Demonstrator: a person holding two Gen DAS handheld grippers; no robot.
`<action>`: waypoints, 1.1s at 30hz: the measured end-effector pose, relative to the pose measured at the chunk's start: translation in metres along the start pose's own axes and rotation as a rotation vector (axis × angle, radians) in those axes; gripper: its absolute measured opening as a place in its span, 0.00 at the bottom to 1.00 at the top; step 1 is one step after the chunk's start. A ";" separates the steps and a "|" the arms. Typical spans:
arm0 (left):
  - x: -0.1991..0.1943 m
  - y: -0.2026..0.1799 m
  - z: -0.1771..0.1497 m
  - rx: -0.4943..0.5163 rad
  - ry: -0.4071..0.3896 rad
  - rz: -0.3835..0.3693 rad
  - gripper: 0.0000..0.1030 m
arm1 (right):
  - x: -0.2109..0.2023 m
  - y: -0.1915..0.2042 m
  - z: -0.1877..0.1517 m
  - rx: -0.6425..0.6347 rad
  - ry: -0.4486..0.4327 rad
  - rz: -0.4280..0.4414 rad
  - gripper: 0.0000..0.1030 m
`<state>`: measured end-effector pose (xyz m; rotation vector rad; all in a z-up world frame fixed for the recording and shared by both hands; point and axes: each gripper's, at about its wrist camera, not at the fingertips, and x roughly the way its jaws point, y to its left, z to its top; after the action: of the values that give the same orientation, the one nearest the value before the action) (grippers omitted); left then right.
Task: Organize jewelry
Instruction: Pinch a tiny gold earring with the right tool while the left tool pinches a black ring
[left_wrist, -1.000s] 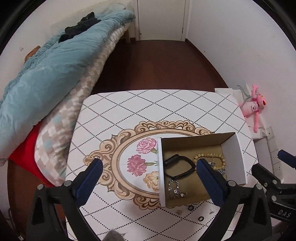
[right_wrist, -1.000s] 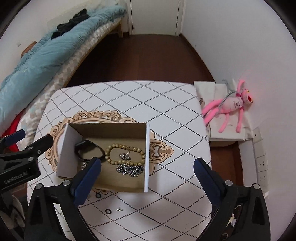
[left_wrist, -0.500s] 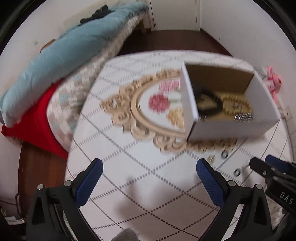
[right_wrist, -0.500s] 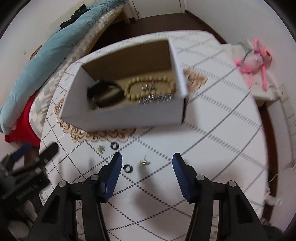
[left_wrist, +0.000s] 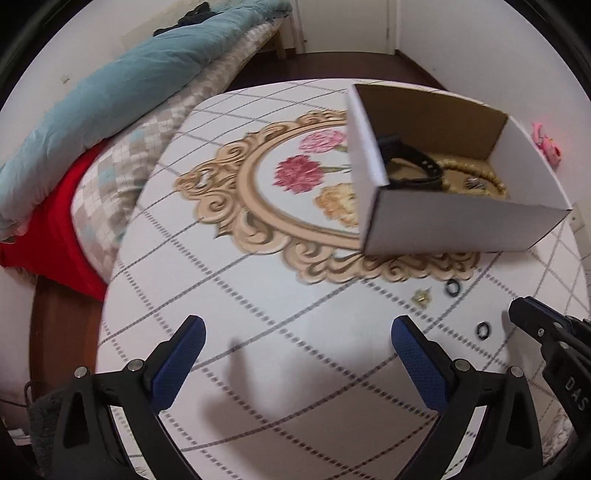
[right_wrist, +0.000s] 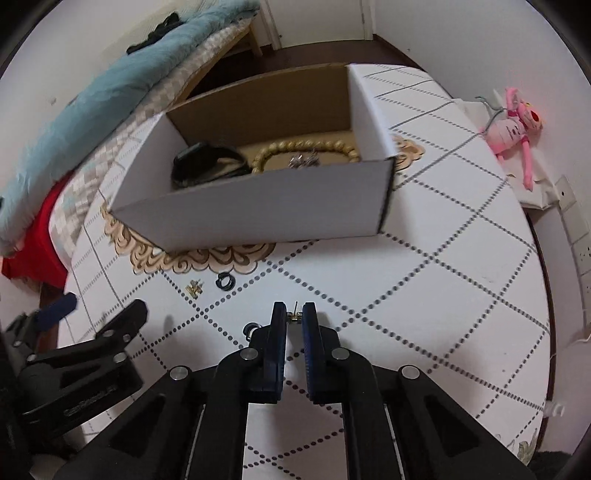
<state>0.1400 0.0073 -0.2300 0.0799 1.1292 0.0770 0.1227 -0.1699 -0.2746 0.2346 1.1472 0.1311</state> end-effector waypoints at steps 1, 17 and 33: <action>0.002 -0.003 0.001 0.006 -0.001 -0.013 0.99 | -0.004 -0.004 0.001 0.011 -0.003 0.001 0.09; 0.007 -0.061 0.009 0.163 -0.027 -0.170 0.23 | -0.010 -0.040 -0.002 0.109 -0.007 -0.030 0.09; -0.026 -0.043 0.010 0.110 -0.036 -0.284 0.08 | -0.043 -0.036 0.011 0.122 -0.064 0.031 0.09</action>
<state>0.1391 -0.0379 -0.2068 0.0184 1.0988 -0.2391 0.1146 -0.2157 -0.2414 0.3626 1.0896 0.0802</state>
